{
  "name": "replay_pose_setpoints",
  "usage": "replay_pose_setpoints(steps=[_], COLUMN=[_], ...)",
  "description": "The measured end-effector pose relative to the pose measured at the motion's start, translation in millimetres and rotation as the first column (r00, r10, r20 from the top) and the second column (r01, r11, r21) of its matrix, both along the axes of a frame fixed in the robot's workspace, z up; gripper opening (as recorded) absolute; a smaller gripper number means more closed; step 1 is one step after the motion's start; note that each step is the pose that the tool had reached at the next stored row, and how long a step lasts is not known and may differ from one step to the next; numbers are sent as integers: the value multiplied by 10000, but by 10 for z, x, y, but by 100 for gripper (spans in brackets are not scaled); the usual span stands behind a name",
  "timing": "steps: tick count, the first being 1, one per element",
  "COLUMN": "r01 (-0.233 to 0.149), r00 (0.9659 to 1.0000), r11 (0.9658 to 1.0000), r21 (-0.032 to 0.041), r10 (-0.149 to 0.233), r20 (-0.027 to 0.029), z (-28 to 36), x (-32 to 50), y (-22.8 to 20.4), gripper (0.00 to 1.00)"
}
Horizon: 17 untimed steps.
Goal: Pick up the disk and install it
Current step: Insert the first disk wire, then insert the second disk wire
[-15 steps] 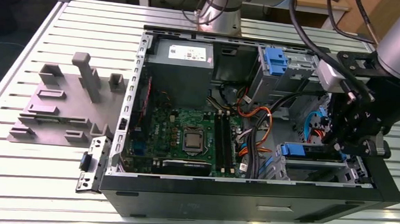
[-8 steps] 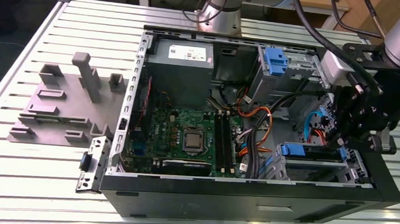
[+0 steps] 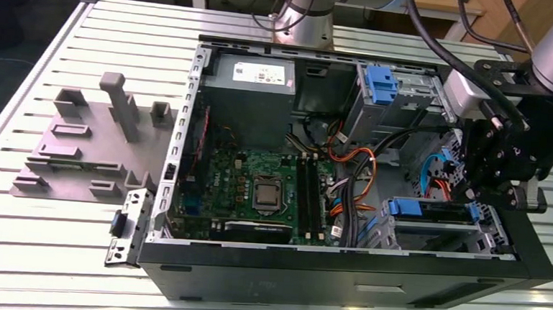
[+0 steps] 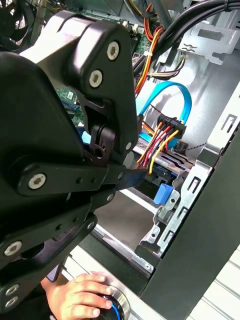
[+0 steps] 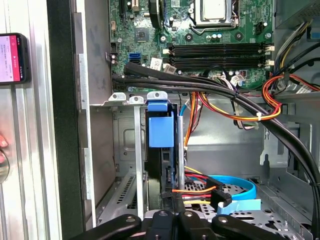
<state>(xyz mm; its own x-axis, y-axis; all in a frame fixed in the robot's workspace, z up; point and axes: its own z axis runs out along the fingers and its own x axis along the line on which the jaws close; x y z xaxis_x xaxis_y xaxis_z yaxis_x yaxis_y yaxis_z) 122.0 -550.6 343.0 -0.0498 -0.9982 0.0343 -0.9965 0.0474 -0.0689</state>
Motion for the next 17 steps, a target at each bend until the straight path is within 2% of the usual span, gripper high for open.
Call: replay_pose_setpoints(steps=[12,17], r01=[0,0], r00=[10000,10000], r11=[10000,10000], r21=[0,-1], r10=[0,0], r20=[0,-1], z=[0,-2], x=[0,-76], y=[0,0], gripper=[11,11])
